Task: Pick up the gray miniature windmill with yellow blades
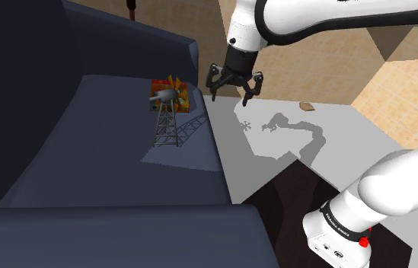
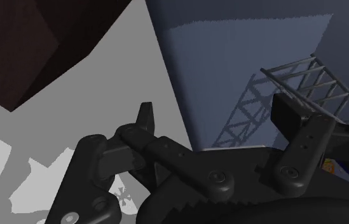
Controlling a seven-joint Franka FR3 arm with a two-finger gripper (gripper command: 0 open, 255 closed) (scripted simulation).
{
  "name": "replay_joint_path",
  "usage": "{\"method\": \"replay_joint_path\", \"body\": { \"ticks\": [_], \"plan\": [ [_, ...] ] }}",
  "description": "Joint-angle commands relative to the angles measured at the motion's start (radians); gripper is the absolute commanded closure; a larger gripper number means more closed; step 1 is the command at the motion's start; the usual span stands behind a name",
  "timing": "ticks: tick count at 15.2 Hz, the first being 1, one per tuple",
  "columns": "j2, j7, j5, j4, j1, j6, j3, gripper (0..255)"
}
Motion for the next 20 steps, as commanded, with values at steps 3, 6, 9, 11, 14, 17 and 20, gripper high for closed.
{"method": "replay_joint_path", "body": {
  "ticks": [3, 6, 9, 11, 14, 17, 20],
  "plan": [
    [0.175, 0.239, -0.071, 0.132, -0.03, 0.034, 0.082, 0],
    [0.319, 0.413, -0.155, 0.247, -0.031, 0.042, 0.118, 0],
    [0.465, 0.577, -0.245, 0.377, -0.003, 0.032, 0.123, 0],
    [0.56, 0.675, -0.301, 0.473, 0.028, 0.016, 0.112, 0],
    [0.696, 0.798, -0.367, 0.631, 0.087, -0.019, 0.078, 0],
    [0.8, 0.877, -0.407, 0.769, 0.137, -0.054, 0.045, 0],
    [0.805, 0.882, -0.411, 0.736, 0.134, -0.017, 0.041, 0]
  ]
}}
